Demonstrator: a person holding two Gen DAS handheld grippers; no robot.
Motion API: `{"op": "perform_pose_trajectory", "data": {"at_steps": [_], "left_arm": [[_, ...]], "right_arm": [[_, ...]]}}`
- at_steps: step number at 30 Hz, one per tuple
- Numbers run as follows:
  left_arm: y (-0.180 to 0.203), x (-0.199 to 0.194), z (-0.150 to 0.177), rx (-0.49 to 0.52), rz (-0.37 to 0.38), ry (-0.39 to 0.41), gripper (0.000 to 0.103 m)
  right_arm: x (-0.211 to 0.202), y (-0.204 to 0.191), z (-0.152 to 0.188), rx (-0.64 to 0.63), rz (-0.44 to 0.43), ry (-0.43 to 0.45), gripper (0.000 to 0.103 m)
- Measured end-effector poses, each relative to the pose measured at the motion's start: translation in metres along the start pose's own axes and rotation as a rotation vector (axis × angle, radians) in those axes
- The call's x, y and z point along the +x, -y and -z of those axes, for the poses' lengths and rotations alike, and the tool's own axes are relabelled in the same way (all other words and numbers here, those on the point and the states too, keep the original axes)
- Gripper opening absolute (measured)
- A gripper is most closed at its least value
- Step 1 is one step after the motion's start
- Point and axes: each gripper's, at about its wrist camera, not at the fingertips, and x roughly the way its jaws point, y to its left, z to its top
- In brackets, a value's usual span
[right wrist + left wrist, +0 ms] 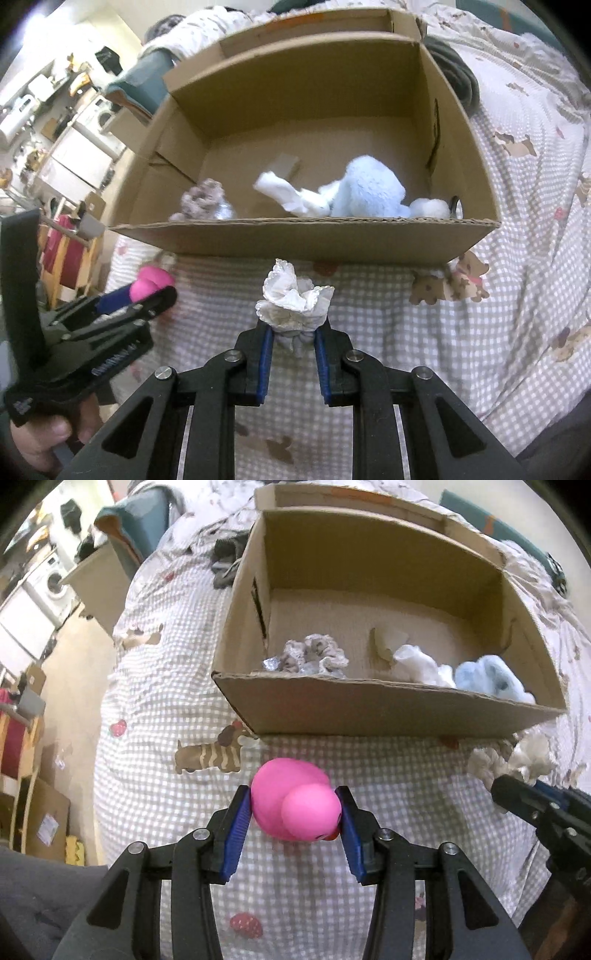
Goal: Organize soft objects
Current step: 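Carry the pink duck and white flower into the box and open both grippers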
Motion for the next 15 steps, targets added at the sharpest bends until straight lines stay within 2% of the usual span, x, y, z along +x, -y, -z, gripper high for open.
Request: {"op": "perform_pose_trajectory", "data": {"at_steps": [6,12,15], "left_arm": [[-0.014,-0.019,-0.001,-0.033,0.011,0.050,0.042],[-0.017,-0.050,0.002,-0.052,0.017,0.170,0.042],[-0.021,-0.053,-0.002,-0.059,0.018,0.196,0.042]], "right_arm": [[-0.039,0.000,0.003,-0.011,-0.038,0.065,0.023],[-0.067,0.001,-0.006,-0.033,-0.041,0.131,0.023],[-0.077,0.004,-0.006,-0.051,-0.050,0.173,0.023]]}}
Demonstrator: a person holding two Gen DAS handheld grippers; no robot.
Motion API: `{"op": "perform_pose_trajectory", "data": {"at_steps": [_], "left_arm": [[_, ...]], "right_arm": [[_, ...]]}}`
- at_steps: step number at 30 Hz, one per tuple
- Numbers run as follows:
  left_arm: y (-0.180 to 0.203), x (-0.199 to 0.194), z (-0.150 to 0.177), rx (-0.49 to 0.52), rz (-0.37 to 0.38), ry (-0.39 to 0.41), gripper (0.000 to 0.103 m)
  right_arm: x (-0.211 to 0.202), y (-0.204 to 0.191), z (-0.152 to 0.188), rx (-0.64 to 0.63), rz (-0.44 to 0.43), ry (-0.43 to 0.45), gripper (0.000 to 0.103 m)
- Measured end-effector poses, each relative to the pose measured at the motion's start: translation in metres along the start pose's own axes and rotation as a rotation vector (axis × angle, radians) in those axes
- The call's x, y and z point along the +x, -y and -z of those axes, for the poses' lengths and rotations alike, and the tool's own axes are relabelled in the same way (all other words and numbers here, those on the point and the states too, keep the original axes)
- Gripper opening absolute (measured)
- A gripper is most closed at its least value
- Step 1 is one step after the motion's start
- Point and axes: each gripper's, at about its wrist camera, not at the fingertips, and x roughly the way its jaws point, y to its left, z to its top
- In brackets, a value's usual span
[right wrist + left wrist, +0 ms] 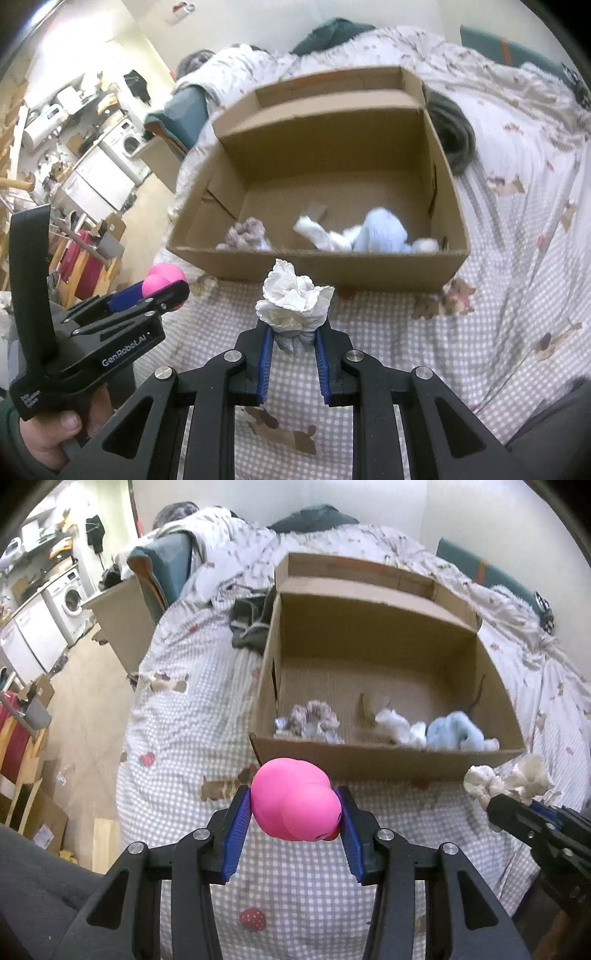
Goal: Organize soft objects
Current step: 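Carry the pink duck and white flower into the box and open both grippers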
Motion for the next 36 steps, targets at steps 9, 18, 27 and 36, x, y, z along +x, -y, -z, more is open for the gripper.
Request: {"op": "perform_pose_trajectory", "data": {"at_steps": [9,18,27,36], "left_arm": [[0.001,-0.012,-0.046,-0.006,0.049,0.052,0.042],[0.005,-0.003,-0.101,0.029,0.057,0.093,0.042],[0.017,0.054,-0.099,0.065,0.122,0.030,0.042],[0.026,0.074,-0.084,0.080,0.139,-0.020,0.042]], "right_arm": [[-0.049,0.001,-0.036,0.002,-0.066,0.151,0.023],[-0.038,0.012,-0.086,-0.014,-0.038,0.208,0.023],[0.017,0.057,-0.086,0.120,-0.012,0.113,0.023],[0.031,0.074,-0.089,0.203,-0.053,0.085,0.023]]}}
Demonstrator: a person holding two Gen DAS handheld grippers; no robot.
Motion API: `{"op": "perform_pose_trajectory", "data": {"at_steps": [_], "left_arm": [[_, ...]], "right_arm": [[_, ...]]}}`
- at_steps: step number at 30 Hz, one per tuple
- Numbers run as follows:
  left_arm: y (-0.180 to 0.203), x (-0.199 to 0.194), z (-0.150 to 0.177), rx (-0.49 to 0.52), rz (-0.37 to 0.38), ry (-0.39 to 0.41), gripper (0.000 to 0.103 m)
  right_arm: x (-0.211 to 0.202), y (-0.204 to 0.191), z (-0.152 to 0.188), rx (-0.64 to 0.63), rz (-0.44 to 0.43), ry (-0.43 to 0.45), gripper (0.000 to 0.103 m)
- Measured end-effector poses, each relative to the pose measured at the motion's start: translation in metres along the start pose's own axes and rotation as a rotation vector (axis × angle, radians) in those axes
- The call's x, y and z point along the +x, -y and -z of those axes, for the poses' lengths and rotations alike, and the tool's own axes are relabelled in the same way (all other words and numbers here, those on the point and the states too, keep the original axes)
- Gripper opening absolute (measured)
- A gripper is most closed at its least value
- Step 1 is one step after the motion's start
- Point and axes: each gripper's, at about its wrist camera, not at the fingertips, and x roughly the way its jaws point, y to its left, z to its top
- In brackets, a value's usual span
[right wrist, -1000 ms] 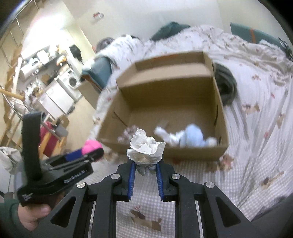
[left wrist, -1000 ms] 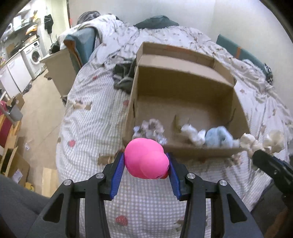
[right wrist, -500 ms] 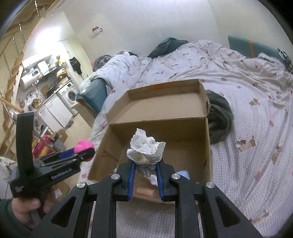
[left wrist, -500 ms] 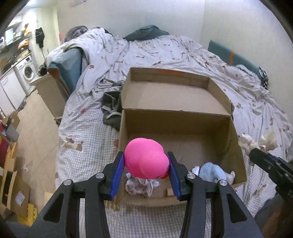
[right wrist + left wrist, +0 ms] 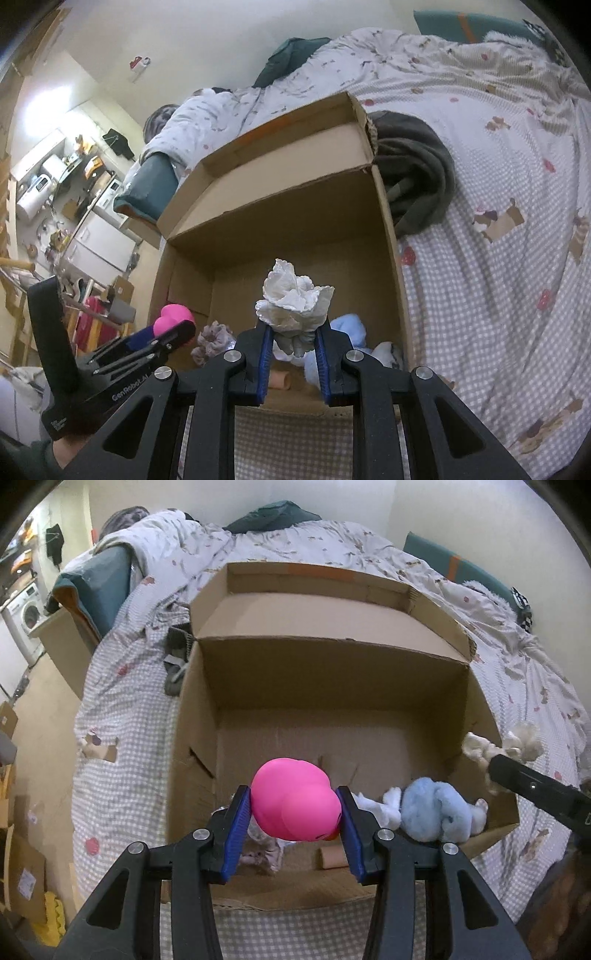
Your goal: Organize soft objects
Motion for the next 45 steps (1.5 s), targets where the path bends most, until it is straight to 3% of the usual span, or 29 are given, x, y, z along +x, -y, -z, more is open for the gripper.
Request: {"op": "perform_pose_trajectory", "data": {"at_steps": [13,21,23,24,26,28,30,38,40,41,45], "left_arm": [[0.010,0.011,0.005,0.048,-0.036,-0.035,0.042],[0.009,0.013,0.008,0.059,-0.060,-0.040,0.042],[0.009,0.013,0.008,0.063,-0.057,-0.042,0.044],[0.009,0.013,0.008,0.063,-0.051,-0.042,0.050],[0.009,0.012,0.008,0.062,-0.046,-0.042,0.062],[0.008,0.011,0.008,0.058,-0.047,-0.035,0.067],[0.008,0.012,0.008,0.056,-0.050,-0.041,0.067],[0.000,0.002,0.004,0.026,-0.053,-0.014,0.067],[-0.004,-0.004,0.002,0.001,-0.044,0.001,0.067],[-0.007,-0.009,0.002,-0.017,-0.039,0.013,0.067],[-0.017,-0.026,0.001,-0.062,-0.045,0.060,0.067]], "right_arm": [[0.028,-0.028,0.008,-0.113,-0.003,-0.082,0.023],[0.034,-0.028,0.011,-0.111,0.000,-0.107,0.023],[0.035,-0.028,0.011,-0.111,-0.001,-0.107,0.023],[0.035,-0.027,0.011,-0.109,0.001,-0.110,0.025],[0.039,-0.027,0.011,-0.100,0.003,-0.124,0.031],[0.036,-0.024,0.011,-0.096,0.010,-0.126,0.040],[0.034,-0.024,0.010,-0.087,0.011,-0.109,0.068],[0.027,-0.024,0.007,-0.080,0.034,-0.066,0.079],[0.023,-0.024,0.005,-0.081,0.047,-0.049,0.089],[0.019,-0.024,0.005,-0.084,0.053,-0.038,0.101],[-0.001,-0.025,0.002,-0.079,0.070,0.018,0.103]]}}
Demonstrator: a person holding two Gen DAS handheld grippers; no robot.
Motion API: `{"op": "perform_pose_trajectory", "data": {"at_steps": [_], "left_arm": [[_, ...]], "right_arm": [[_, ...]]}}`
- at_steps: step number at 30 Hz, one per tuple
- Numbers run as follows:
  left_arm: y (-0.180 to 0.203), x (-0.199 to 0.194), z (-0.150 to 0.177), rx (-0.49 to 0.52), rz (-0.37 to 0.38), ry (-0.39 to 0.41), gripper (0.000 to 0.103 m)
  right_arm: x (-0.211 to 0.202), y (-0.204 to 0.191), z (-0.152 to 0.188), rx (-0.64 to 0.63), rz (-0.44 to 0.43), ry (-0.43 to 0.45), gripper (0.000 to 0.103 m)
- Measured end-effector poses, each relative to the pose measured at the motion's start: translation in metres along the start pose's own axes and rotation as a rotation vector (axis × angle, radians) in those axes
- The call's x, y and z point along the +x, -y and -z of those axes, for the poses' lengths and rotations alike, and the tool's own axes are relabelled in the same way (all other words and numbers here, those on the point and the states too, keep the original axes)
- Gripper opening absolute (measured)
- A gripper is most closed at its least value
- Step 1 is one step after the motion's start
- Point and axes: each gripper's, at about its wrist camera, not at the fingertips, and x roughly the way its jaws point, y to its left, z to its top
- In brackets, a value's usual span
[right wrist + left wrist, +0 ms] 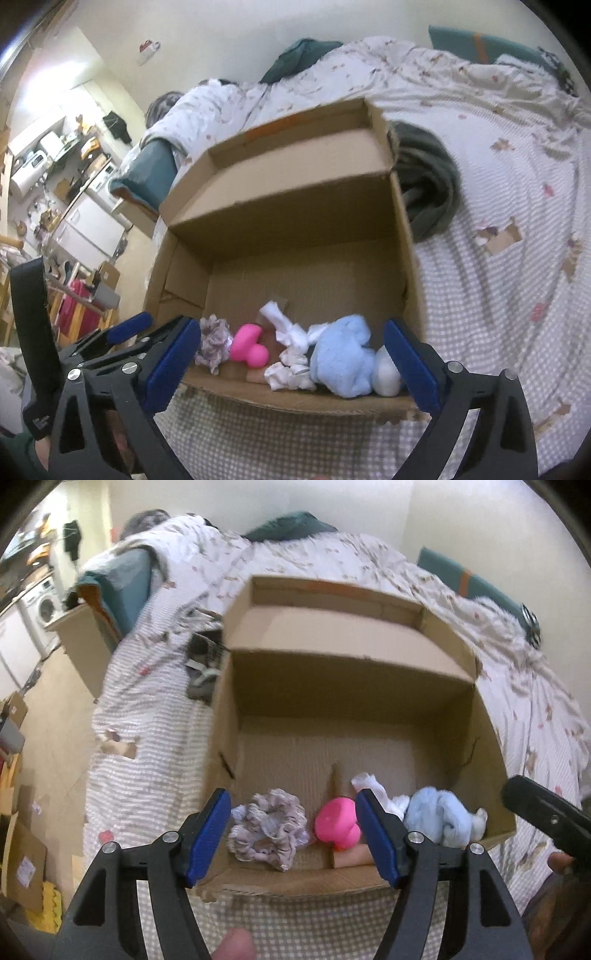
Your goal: Organize soft objects
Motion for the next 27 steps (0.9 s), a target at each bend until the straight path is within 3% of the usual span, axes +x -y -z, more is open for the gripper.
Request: {"op": "perform_pose_trajectory", "data": {"at_steps": [2,6,14,21,27], "left_arm": [[-0.006,-0.012,-0.001,-0.024,0.001,0.030,0.067],[-0.017,-0.033,0.001,-0.044,-0.006,0.060,0.086],[-0.026,-0.080,0.016,-0.041,-0.014,0.171,0.101],[-0.025,-0.109,0.040,-0.019,0.023,0.201,0.102],[-0.029,-0.116,0.054,-0.026,-0.008,0.251,0.102]], "right_arm": [[-0.009,0.001,-0.002,0.014,0.003,0.018,0.103],[-0.032,-0.001,-0.003,0.015,0.029,0.062,0.103],[-0.080,-0.017,0.010,-0.052,0.036,0.149,0.103],[-0.104,-0.028,0.026,-0.112,0.068,0.212,0.103],[-0.100,-0.026,0.043,-0.122,0.085,0.233,0.103]]}}
